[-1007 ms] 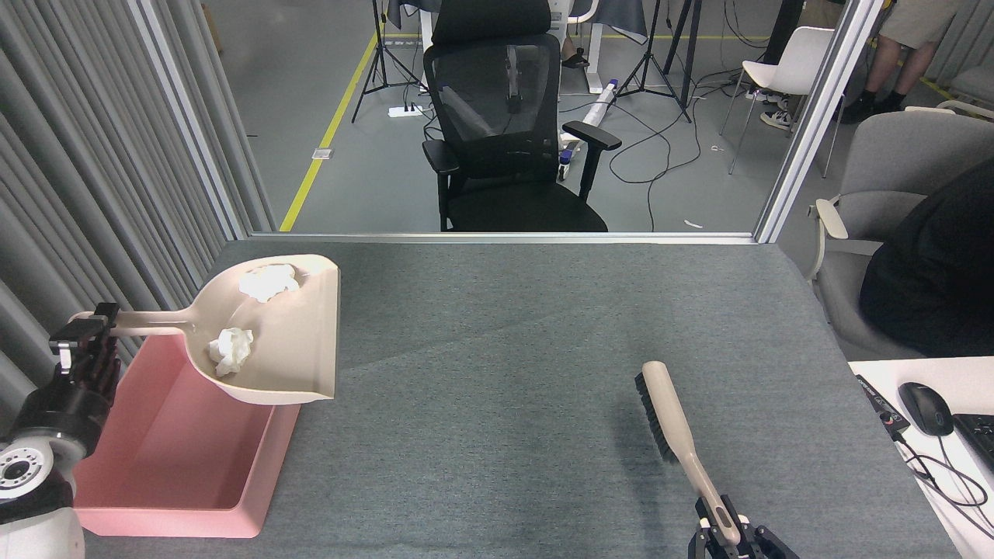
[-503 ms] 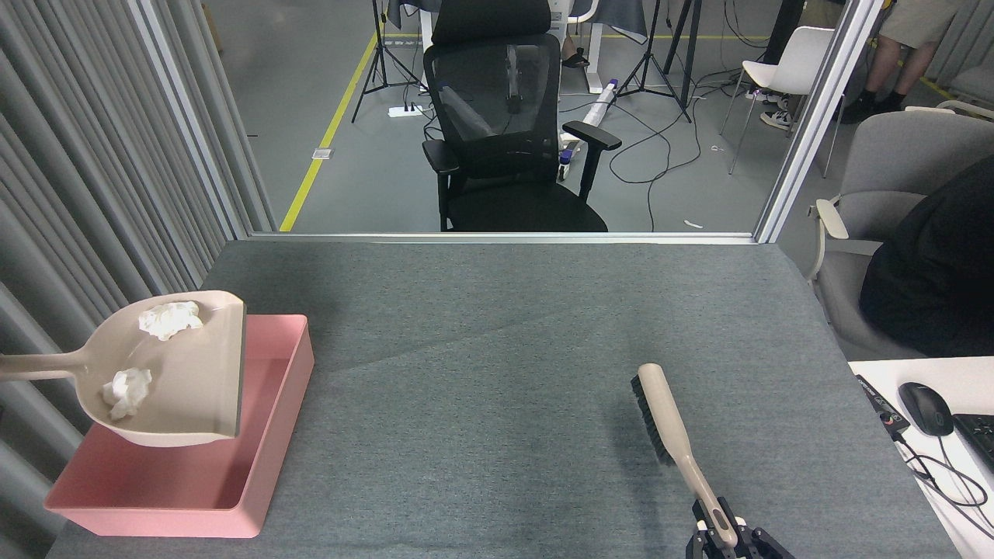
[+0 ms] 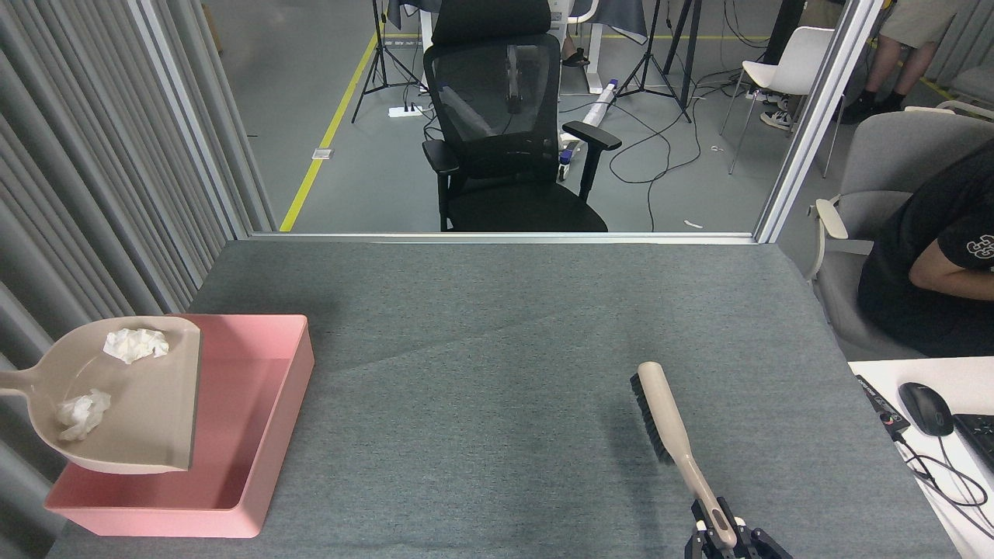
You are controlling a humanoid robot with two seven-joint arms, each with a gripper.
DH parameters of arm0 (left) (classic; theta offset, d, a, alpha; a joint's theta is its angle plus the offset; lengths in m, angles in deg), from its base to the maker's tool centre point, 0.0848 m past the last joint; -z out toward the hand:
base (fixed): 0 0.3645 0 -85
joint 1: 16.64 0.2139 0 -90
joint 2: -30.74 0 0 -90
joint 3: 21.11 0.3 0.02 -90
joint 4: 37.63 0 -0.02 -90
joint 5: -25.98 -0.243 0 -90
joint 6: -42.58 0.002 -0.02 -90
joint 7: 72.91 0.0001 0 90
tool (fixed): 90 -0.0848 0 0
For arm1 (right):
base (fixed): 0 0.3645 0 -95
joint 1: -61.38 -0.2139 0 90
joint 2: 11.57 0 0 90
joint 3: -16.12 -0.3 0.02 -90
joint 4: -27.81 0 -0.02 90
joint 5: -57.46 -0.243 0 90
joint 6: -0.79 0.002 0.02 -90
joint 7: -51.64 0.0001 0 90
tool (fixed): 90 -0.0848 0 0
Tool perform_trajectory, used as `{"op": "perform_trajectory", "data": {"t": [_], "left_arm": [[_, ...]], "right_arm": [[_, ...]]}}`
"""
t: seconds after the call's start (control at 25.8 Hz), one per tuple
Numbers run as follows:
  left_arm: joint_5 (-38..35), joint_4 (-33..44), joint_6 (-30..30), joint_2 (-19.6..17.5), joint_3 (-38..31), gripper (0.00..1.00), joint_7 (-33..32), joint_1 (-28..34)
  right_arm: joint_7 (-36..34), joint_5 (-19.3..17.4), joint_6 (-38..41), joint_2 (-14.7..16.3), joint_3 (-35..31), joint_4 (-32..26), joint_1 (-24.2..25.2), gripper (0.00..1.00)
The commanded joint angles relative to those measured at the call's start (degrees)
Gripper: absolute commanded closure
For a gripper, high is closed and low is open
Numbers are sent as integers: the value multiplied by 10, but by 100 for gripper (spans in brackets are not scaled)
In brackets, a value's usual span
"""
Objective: Sweep and dump garbage into bin
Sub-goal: 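Tilt the dustpan with the left gripper to dump paper into the bin, then lower the dustpan back onto the table with the left gripper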
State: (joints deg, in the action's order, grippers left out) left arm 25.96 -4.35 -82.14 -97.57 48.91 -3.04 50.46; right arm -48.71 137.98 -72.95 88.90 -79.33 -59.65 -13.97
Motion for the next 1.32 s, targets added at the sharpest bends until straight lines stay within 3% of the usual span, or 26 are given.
{"op": "perform_trajectory", "data": {"t": [0.0,0.23,0.7,0.85,0.97,1.08,1.16,1.28], "left_arm": [[-86,-17,-45,1,1,89,32,-39],[-221,-9,-53,1,-15,90,73,-68],[-256,24,-47,0,-18,89,71,-74],[-240,22,-16,0,-22,89,62,-82],[-175,42,34,1,-23,89,40,-89],[-144,131,78,3,-21,90,20,-83],[-120,197,141,10,-18,90,12,-79],[-30,285,231,46,2,90,-4,-38]], "right_arm": [[0,0,1,0,0,-2,1,97],[-1,0,2,0,0,-2,3,97],[-1,0,1,-4,0,-2,4,97],[-1,0,2,-1,1,-2,4,97],[-1,-1,2,0,1,-3,3,97],[-1,-1,2,0,1,-3,3,96],[-1,-1,2,0,0,-4,3,96],[-1,-2,2,1,-4,-9,4,96]]}}
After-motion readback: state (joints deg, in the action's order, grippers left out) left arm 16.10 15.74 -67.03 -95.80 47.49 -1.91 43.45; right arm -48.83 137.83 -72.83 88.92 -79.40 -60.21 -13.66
